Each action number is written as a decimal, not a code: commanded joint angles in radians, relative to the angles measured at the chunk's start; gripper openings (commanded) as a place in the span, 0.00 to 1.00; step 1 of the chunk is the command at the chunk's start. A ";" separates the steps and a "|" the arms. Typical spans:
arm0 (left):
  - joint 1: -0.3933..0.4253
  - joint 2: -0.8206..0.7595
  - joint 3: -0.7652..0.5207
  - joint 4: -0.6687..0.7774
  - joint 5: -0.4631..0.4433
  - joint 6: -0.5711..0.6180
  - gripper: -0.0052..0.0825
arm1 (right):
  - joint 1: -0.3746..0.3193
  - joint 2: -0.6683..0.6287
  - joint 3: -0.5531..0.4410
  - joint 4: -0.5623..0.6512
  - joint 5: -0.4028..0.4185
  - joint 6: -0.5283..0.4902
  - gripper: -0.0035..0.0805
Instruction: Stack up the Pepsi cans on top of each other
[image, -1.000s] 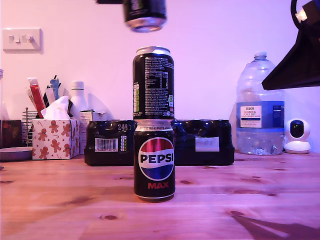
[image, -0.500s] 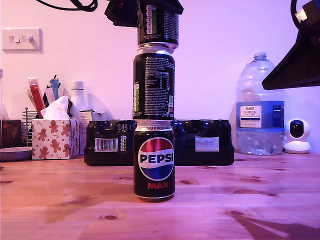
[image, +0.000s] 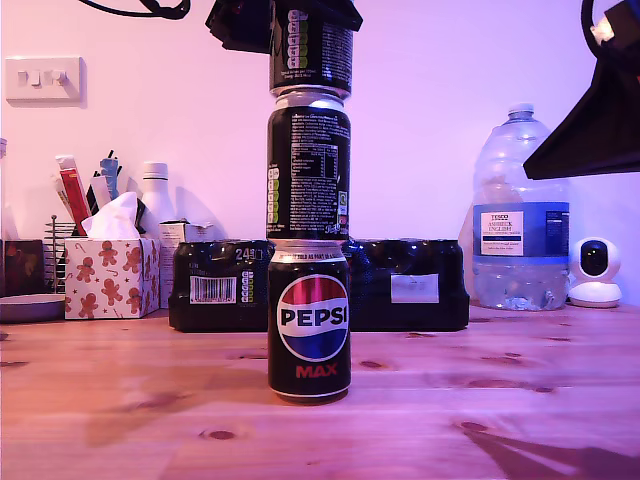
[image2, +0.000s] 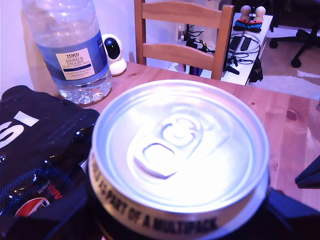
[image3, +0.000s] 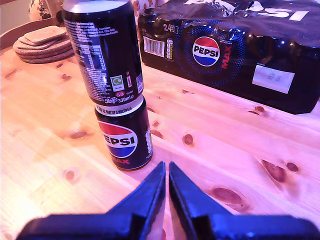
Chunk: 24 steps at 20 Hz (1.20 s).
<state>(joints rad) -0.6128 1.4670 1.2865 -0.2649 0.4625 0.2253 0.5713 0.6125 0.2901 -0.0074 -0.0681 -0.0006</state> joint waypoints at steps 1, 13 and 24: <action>0.002 -0.009 0.014 -0.005 0.001 0.010 0.47 | 0.003 -0.001 -0.006 0.011 0.001 0.002 0.03; 0.052 -0.009 0.014 -0.067 0.068 -0.002 0.47 | 0.003 -0.001 -0.006 0.013 0.001 0.004 0.03; 0.050 -0.008 0.014 -0.079 0.068 0.000 0.49 | 0.003 -0.001 -0.006 0.019 0.001 0.003 0.03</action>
<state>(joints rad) -0.5667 1.4658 1.3037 -0.3332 0.5308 0.2234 0.5713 0.6125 0.2901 -0.0002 -0.0681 -0.0006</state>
